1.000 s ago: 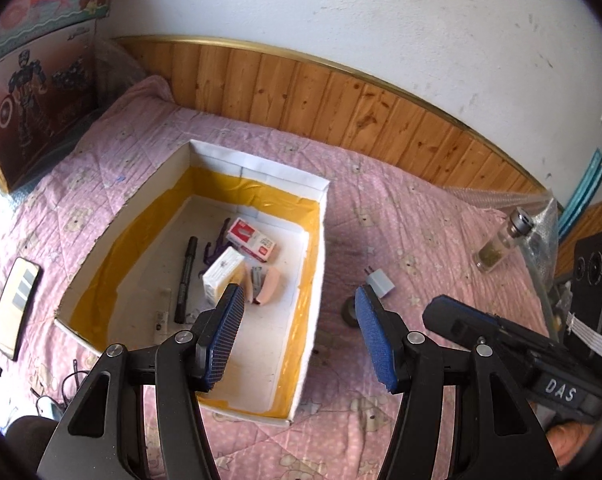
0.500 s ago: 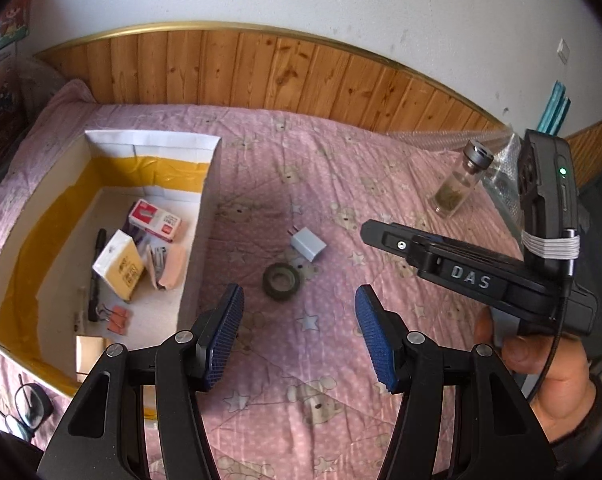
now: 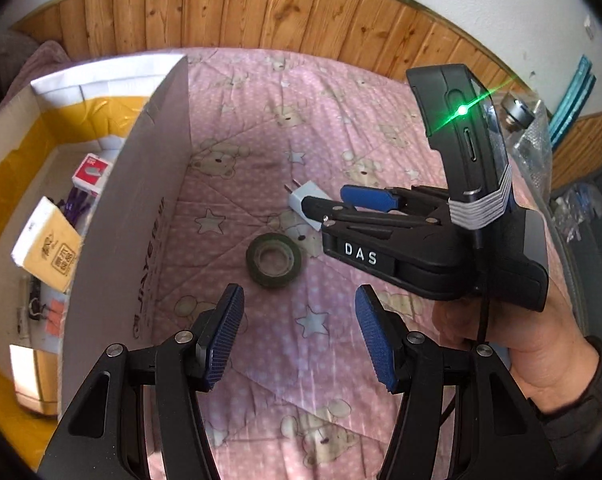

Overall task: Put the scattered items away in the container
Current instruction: 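Grasp green tape roll with left tool while right tool grasps white charger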

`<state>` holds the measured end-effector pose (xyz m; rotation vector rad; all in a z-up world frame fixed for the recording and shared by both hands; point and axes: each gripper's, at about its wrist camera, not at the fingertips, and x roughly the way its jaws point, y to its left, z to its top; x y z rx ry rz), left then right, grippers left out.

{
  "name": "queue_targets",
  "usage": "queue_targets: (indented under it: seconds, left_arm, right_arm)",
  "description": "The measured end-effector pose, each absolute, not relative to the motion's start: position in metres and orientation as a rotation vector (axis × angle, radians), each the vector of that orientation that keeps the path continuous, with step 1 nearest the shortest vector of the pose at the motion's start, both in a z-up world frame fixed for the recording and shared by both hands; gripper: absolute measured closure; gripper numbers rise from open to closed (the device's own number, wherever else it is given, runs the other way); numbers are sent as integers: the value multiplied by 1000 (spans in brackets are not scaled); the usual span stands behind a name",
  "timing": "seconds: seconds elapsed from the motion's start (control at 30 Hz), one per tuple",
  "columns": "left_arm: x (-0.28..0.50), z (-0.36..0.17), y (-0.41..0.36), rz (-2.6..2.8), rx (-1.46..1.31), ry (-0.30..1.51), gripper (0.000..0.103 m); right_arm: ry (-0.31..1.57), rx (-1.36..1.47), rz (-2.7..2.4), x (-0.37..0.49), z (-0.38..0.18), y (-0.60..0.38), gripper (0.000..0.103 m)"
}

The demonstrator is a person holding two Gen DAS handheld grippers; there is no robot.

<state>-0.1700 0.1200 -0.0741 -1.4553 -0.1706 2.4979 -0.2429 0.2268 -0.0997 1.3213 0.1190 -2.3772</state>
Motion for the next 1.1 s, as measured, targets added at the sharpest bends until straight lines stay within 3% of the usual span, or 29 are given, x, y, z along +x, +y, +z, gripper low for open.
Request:
queue_targets:
  seconds: [0.1,0.2,0.67,0.8,1.1]
  left_arm:
    - [-182,-88,123,2500,-1478,-162,42]
    - [-194,-101,125,2509,-1506,-157,42]
    - [-217,-141,131,2577,-1523,-154,42]
    - [-217,-144,135,2607,-1499,-61,53]
    - [-202,-132,126,2588,-1511,-114,54]
  right_arm:
    - [174,1339,-2363,-251,-115,223,61]
    - [145,1357,-2363,-253,-123,230,72]
    - [-172,1411,-2410,-238,-109,274,72]
    - [-211,1383,-2410,-223,-98,275,72]
    - [-277,1334,-2386,-188,-79,270,72]
